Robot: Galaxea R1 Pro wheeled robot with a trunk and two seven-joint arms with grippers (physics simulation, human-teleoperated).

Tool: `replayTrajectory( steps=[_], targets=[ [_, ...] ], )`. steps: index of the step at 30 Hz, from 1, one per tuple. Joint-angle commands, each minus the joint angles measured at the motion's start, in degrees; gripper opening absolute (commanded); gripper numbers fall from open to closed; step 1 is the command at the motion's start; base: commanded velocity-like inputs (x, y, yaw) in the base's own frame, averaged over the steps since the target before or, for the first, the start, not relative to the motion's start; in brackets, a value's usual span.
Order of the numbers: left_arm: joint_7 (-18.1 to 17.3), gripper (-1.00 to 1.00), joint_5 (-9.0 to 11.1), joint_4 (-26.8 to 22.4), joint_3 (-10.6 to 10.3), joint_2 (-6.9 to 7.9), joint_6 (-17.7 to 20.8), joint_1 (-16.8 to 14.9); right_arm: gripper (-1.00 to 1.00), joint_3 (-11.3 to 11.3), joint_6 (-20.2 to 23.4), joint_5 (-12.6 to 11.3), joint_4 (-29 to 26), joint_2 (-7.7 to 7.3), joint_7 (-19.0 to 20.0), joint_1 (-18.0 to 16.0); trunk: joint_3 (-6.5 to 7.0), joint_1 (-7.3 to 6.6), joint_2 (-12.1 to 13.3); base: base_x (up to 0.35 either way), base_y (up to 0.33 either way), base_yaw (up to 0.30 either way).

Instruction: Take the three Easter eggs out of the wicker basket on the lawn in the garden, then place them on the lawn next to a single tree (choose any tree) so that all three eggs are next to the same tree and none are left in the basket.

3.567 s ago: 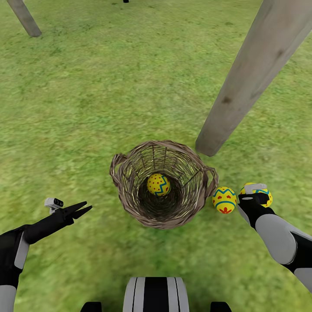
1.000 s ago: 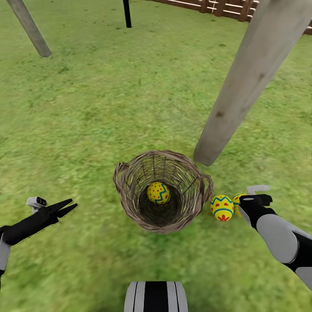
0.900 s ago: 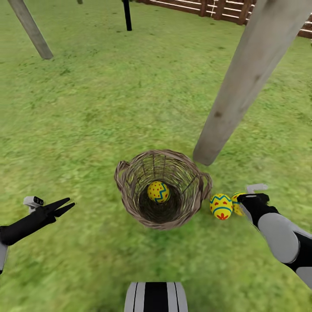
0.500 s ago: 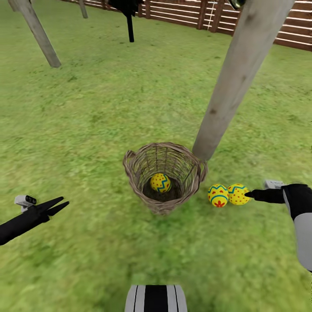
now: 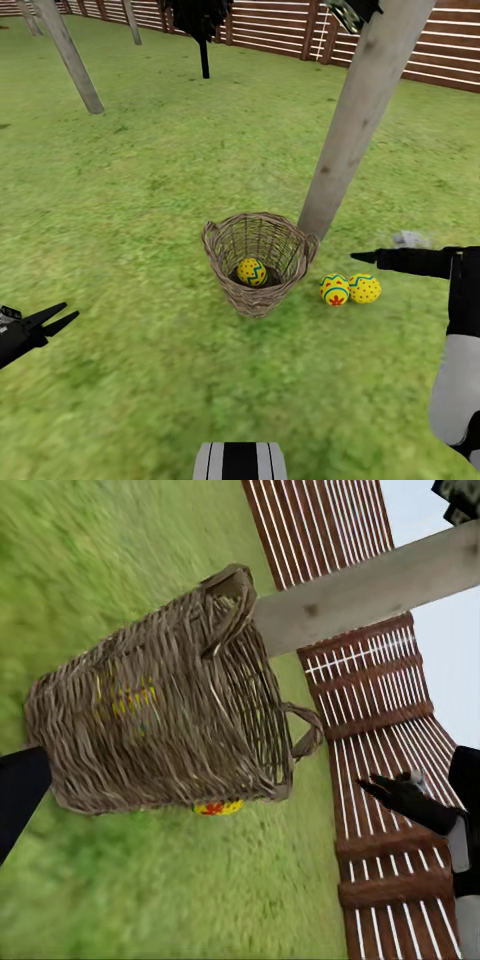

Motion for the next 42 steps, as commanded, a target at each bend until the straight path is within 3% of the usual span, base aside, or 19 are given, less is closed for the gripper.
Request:
replayTrajectory(
  steps=[1, 2, 3, 4, 6, 8, 12, 14, 31, 37, 38, 42],
  targets=[
    [-0.24, 1.0, -0.03, 0.0, 0.03, -0.11, 0.61, 0.0, 1.0, 2.74, 0.38, 1.35, -0.62, 3.55, -0.02, -0.05, -0.04, -0.02, -0.02, 0.0, 0.0, 0.0],
    [-0.25, 1.0, -0.02, 0.0, 0.0, -0.23, 0.59, 0.0, 1.0, 4.51, 0.43, 3.02, -0.81, 6.56, -1.27, -0.11, -0.04, -0.02, -0.02, 0.0, 0.0, 0.0],
    [-0.3, 1.0, 0.2, 0.0, 0.05, -0.57, 0.48, 0.0, 1.0, 6.16, 0.39, 8.62, -0.88, 13.66, -5.86, -0.25, -0.04, -0.02, -0.02, 0.0, 0.0, 0.0],
    [-0.33, 1.0, 0.27, 0.0, 0.07, -0.66, 0.46, 0.0, 1.0, 6.46, 0.35, 11.71, -0.84, 17.33, -8.56, -0.35, -0.04, -0.02, -0.02, 0.0, 0.0, 0.0],
    [-0.35, 1.0, 0.29, 0.0, 0.09, -0.72, 0.44, 0.0, 1.0, 6.75, 0.33, 14.82, -0.62, 20.82, -11.94, -0.53, -0.04, -0.02, -0.02, 0.0, 0.0, 0.0],
    [-0.39, 1.0, 0.27, 0.0, 0.08, -0.74, 0.44, 0.0, 1.0, 7.85, 0.32, 16.21, 0.16, 22.52, -14.76, -0.69, -0.04, -0.02, -0.02, 0.0, 0.0, 0.0],
    [-0.41, 1.0, 0.32, 0.0, 0.04, -0.75, 0.45, 0.0, 1.0, 13.07, 0.31, 16.52, 4.64, 23.57, -19.93, -0.92, -0.04, -0.02, -0.02, 0.015, 0.003, 0.0],
    [-0.41, 1.0, 0.34, 0.0, 0.03, -0.75, 0.44, 0.0, 1.0, 13.8, 0.31, 16.49, 5.93, 23.66, -21.6, -0.97, -0.04, -0.02, -0.02, 0.146, 0.086, 0.0],
    [-0.47, 1.0, 0.5, 0.02, 0.12, -0.75, 0.43, 0.0, 1.0, 14.38, 0.35, 16.42, 6.96, 23.81, -22.9, -1.0, -0.04, -0.02, -0.02, 0.285, 0.123, 0.0],
    [-0.42, 1.0, 0.37, 0.05, 0.12, -0.75, 0.43, 0.0, 1.0, 15.18, 0.14, 17.25, 20.67, 23.77, -23.08, -1.18, -0.04, -0.02, -0.02, 0.309, 0.181, 0.0],
    [-0.42, 1.0, 0.35, 0.05, 0.12, -0.75, 0.39, 0.0, 1.0, 17.17, -0.18, 17.31, 23.94, 23.57, -23.12, -1.23, -0.04, -0.02, -0.02, 0.309, 0.184, 0.0],
    [-0.41, 1.0, 0.29, 0.03, 0.12, -0.75, 0.35, 0.0, 1.0, 23.34, -0.87, 17.3, 26.06, 23.22, -22.89, -1.26, -0.04, -0.02, -0.02, 0.231, 0.123, 0.0]
  ],
)
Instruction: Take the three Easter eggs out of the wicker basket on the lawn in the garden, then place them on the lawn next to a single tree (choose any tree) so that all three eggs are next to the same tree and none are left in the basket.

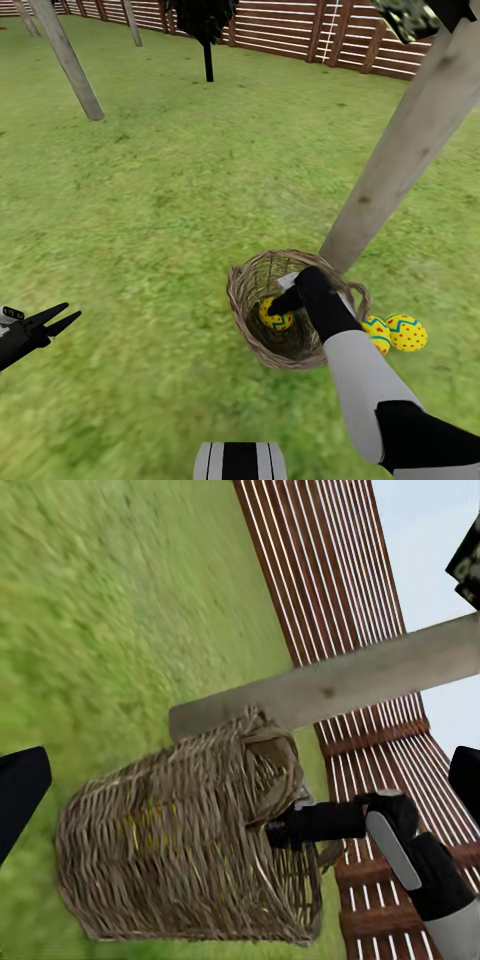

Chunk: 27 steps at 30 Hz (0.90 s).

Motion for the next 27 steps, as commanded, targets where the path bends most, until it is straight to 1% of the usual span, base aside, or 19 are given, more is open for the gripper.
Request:
replayTrajectory(
  steps=[1, 2, 3, 5, 6, 7, 9, 10, 13, 14, 17, 19, 20, 23, 27],
  targets=[
    [-0.25, 1.0, -0.07, 0.0, 0.02, 0.01, 0.6, -0.02, 1.0, 0.94, -0.14, 0.66, 0.09, 0.03, 0.68, -0.03, -0.04, 0.0, -0.02, 0.08, 0.037, 0.0],
    [-0.25, 1.0, -0.08, -0.01, 0.02, 0.01, 0.6, -0.02, 1.0, 2.18, -0.69, 0.67, 0.17, 0.0, 0.77, -0.03, -0.04, 0.0, -0.02, 0.051, 0.024, 0.0],
    [-0.25, 1.0, -0.09, -0.01, 0.02, 0.01, 0.6, -0.01, 1.0, 4.48, -2.22, 0.66, 0.11, 0.01, 0.86, -0.03, -0.04, 0.0, -0.02, 0.026, 0.012, 0.0],
    [-0.25, 1.0, -0.1, -0.01, 0.02, 0.01, 0.6, 0.02, 1.0, 7.62, -5.07, 0.67, -0.08, -0.02, 0.94, -0.03, -0.04, 0.0, -0.02, 0.014, 0.006, 0.0],
    [-0.25, 1.0, -0.1, -0.01, 0.02, 0.01, 0.6, 0.03, 1.0, 8.22, -5.75, 0.69, -0.13, -0.02, 0.95, -0.03, -0.04, 0.0, -0.02, 0.009, 0.004, 0.0],
    [-0.25, 1.0, -0.1, 0.02, -0.02, 0.01, 0.6, 0.05, 1.0, 9.95, -8.62, 0.75, -0.25, -0.15, 0.99, -0.03, -0.04, 0.0, -0.02, 0.003, 0.001, 0.0],
    [-0.25, 1.0, -0.12, 0.05, -0.05, 0.01, 0.6, 0.06, 1.0, 10.49, -10.85, 0.82, -0.28, -0.2, 1.0, -0.03, -0.04, 0.0, -0.02, 0.001, 0.001, 0.0],
    [-0.25, 1.0, -0.15, 0.06, -0.06, 0.01, 0.6, 0.06, 1.0, 10.68, -12.84, 0.96, -0.25, -0.3, 1.01, -0.03, -0.04, 0.0, -0.02, 0.0, 0.0, 0.0],
    [-0.25, 1.0, -0.18, 0.07, -0.12, 0.01, 0.6, 0.06, 1.0, 10.97, -17.38, 1.95, -0.05, -1.41, 1.02, -0.03, -0.04, 0.0, -0.02, 0.0, 0.0, 0.0],
    [-0.25, 1.0, -0.2, 0.05, -0.18, 0.01, 0.6, 0.06, 1.0, 11.02, -18.94, 2.96, 0.23, -1.69, 1.06, -0.03, -0.04, 0.0, -0.02, 0.0, 0.0, 0.0],
    [-0.25, 1.0, -0.24, 0.03, -0.23, 0.01, 0.6, 0.06, 1.0, 11.05, -21.94, 5.84, 0.67, -1.98, 1.09, -0.03, -0.71, 0.08, -0.06, 0.0, 0.0, 0.0],
    [-0.23, 1.0, -0.25, 0.05, -0.24, 0.01, 0.6, 0.06, 1.0, 11.01, -23.23, 7.97, 1.04, -2.18, 1.06, -0.03, -1.15, 0.13, -0.08, 0.0, 0.0, 0.0],
    [-0.24, 1.0, -0.24, 0.05, -0.24, 0.01, 0.6, 0.06, 1.0, 10.95, -23.59, 8.62, 1.6, -2.37, 1.03, -0.03, -1.37, 0.16, -0.1, 0.0, 0.0, 0.0],
    [-0.22, 1.0, -0.22, 0.07, -0.31, -0.14, 0.6, 0.06, 1.0, 10.83, -24.1, 9.08, 3.88, -3.63, 0.87, -0.01, -2.03, 0.24, -0.14, 0.0, 0.0, 0.0],
    [-0.22, 1.0, -0.25, 0.06, -0.33, -0.17, 0.6, 0.06, 1.0, 10.86, -25.82, 9.17, 5.74, -3.96, 0.77, -0.02, -2.92, 0.34, -0.19, 0.0, 0.0, 0.0]
  ],
)
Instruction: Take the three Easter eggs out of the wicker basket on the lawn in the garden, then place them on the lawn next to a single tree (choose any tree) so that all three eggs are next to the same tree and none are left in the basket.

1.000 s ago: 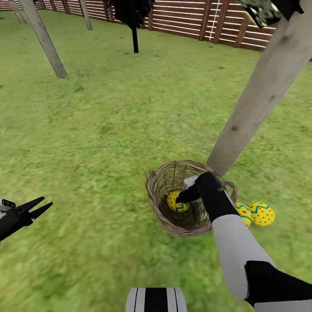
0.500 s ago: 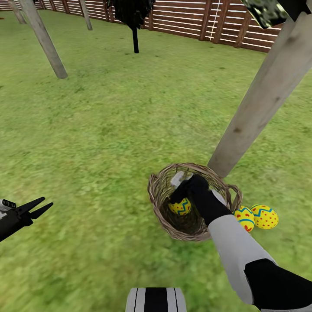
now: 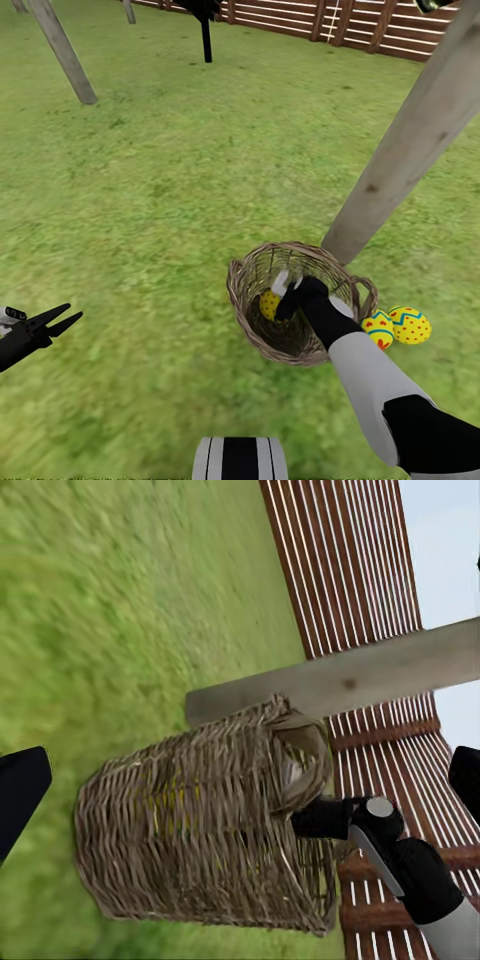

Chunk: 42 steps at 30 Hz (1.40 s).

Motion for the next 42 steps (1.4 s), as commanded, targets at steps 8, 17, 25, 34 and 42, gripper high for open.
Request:
replayTrajectory(
  steps=[8, 17, 25, 34, 42],
  targets=[
    [-0.2, 1.0, -0.08, 0.01, 0.02, 0.02, 0.6, -0.03, 1.0, 0.12, -1.25, 0.28, -0.32, -0.2, 0.19, 0.03, -1.82, 0.19, -0.12, 0.0, 0.0, 0.0],
    [-0.19, 1.0, -0.09, 0.01, 0.02, 0.0, 0.6, -0.03, 1.0, -0.47, -6.15, 0.11, -1.38, -0.2, -2.68, 0.05, -3.81, 0.42, -0.25, 0.0, 0.0, 0.0],
    [-0.19, 1.0, -0.09, 0.01, -0.16, -0.07, 0.6, -0.03, 1.0, -0.62, -5.88, -0.41, -2.14, 0.36, -13.23, 0.13, -4.25, 0.48, -0.27, 0.0, 0.0, 0.0],
    [-0.19, 1.0, -0.09, 0.01, -0.2, -0.09, 0.59, -0.03, 1.0, -0.48, -5.88, -0.42, -1.36, 0.73, -16.48, 0.14, -5.8, 0.66, -0.37, 0.0, 0.0, 0.0],
    [-0.19, 1.0, -0.09, 0.01, -0.16, -0.38, 0.55, -0.03, 1.0, -0.56, -5.88, -0.54, -1.29, 0.35, -16.34, 0.14, -7.36, 0.84, -0.46, 0.0, 0.0, 0.0]
  ],
)
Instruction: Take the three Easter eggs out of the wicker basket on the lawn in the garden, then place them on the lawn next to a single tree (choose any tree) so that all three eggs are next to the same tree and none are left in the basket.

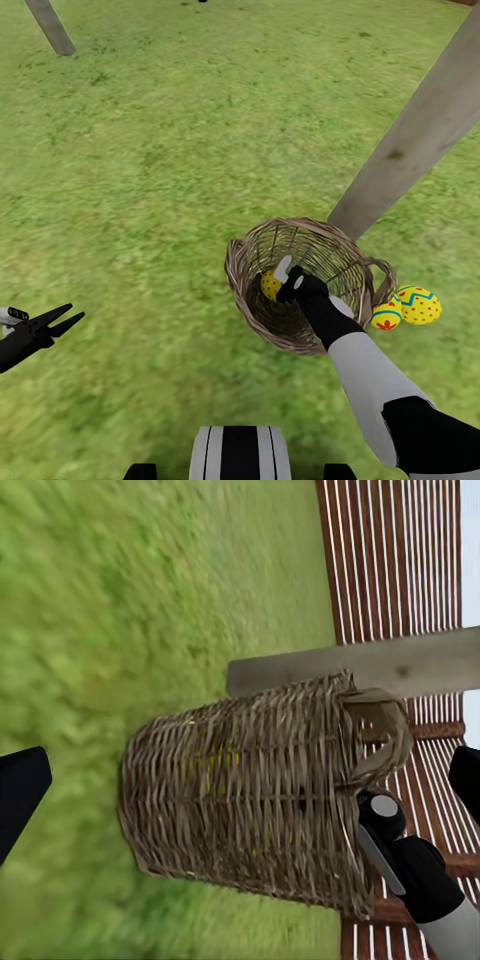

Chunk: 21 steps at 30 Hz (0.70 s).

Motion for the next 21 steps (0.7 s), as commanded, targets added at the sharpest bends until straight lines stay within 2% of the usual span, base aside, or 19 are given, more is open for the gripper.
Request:
replayTrajectory(
  steps=[1, 7, 16, 21],
  targets=[
    [-0.25, 1.0, -0.07, 0.0, 0.03, -0.03, 0.63, -0.02, 1.0, 0.13, 0.15, 0.5, -0.06, 0.02, 0.43, -0.02, -0.03, -0.01, -0.01, 0.0, 0.0, 0.0],
    [-0.25, 1.0, -0.07, 0.0, 0.03, -0.06, 0.61, -0.02, 1.0, 0.03, 0.14, 0.52, -0.16, -0.02, 0.25, -0.02, -0.03, -0.01, -0.01, 0.0, 0.0, 0.0],
    [-0.25, 1.0, -0.07, 0.0, 0.01, -0.06, 0.58, -0.02, 1.0, 0.01, 0.05, 0.53, -0.8, -0.12, 0.27, 0.01, -1.81, 0.2, -0.12, 0.0, 0.0, 0.0],
    [-0.25, 1.0, -0.07, 0.0, 0.03, -0.26, 0.58, -0.02, 1.0, 0.01, -0.52, 0.42, -0.94, -0.13, 0.31, 0.04, -1.81, 0.2, -0.12, 0.0, 0.0, 0.0]
  ],
)
